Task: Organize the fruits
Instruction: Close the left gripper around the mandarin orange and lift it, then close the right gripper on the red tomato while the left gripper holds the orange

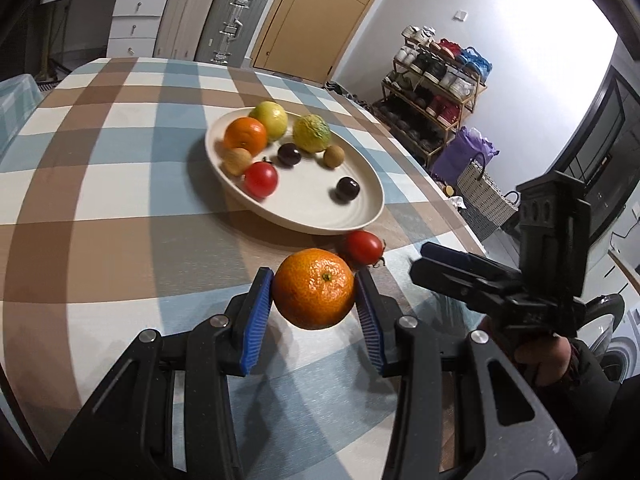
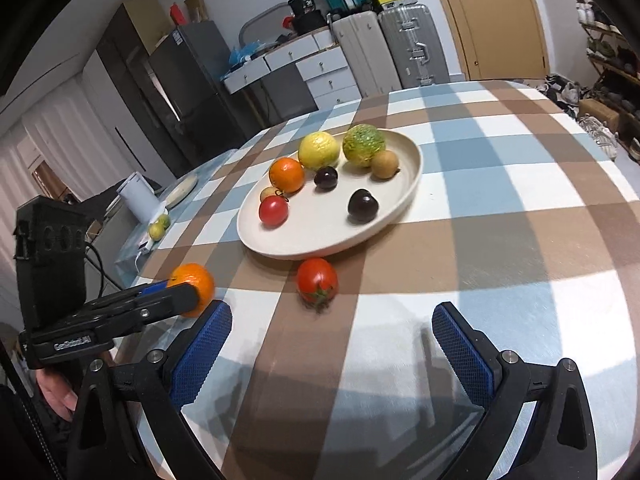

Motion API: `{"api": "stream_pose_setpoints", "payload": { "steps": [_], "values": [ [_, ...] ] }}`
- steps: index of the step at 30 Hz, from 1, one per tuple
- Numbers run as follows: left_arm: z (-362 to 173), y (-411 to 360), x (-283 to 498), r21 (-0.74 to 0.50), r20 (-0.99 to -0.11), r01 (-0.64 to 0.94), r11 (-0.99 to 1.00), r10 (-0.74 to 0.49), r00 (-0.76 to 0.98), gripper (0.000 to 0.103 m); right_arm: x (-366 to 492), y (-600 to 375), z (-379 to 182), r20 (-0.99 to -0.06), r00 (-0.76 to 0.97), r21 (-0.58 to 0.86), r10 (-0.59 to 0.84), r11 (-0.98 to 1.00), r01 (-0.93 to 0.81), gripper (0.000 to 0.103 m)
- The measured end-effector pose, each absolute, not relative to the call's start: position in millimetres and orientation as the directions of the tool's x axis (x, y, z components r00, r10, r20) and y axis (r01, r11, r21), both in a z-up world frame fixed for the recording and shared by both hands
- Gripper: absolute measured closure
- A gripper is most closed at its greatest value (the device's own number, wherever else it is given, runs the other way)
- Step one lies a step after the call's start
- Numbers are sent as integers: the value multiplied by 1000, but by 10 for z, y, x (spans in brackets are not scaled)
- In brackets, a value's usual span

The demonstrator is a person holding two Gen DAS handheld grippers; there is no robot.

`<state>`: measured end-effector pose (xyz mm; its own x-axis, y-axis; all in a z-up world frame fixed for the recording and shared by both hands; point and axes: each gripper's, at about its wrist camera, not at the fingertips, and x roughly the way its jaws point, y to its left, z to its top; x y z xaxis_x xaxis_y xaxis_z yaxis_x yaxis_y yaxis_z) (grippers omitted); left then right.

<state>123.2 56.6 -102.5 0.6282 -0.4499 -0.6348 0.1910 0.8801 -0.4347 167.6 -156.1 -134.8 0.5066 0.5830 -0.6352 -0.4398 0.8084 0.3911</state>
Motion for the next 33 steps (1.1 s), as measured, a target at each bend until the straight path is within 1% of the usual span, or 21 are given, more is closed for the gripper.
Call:
{"api": "stream_pose_setpoints", "payload": {
  "steps": [3,5,7,8,10,14,16,17,18,19,21,33],
  "values": [
    [-1040,652,1205,-442,-633,181,879,-448,632,64,1778,-1458,-1391,-654,485,390,580,808,-441,1],
    [-1052,694,1203,-443,-633,174,879,-445,634,64,1823,-1401,-1402,-663,476,386,578,808,-445,5],
    [-1071,733,1205,-449,-634,168,878,-445,633,64,1867,-1324,-1406,-676,470,366,567,812,-454,15],
    [-1078,750,1209,-451,-634,166,877,-445,633,64,1883,-1295,-1410,-685,467,354,559,816,-457,16],
    [-1099,763,1214,-455,-634,163,876,-447,632,64,1912,-1234,-1417,-699,469,328,540,825,-461,25],
    [-1127,776,1221,-461,-633,161,873,-451,629,64,1925,-1151,-1418,-709,472,297,524,829,-474,36],
    [-1134,775,1222,-463,-634,162,872,-452,627,64,1922,-1108,-1426,-717,469,279,515,829,-484,49],
    [-1135,776,1223,-463,-633,161,872,-453,628,64,1922,-1093,-1432,-722,466,274,511,830,-486,52],
    [-1136,771,1225,-463,-633,161,872,-453,628,64,1916,-1079,-1430,-724,467,268,508,831,-488,58],
    [-1136,771,1225,-463,-634,162,872,-453,627,64,1920,-1075,-1435,-726,464,268,508,830,-489,66],
    [-1134,772,1224,-461,-634,162,872,-452,627,64,1917,-1065,-1438,-733,464,259,497,835,-485,75],
    [-1043,666,1198,-436,-636,176,882,-441,633,64,1780,-1228,-1406,-702,472,310,533,826,-471,75]
  ]
}}
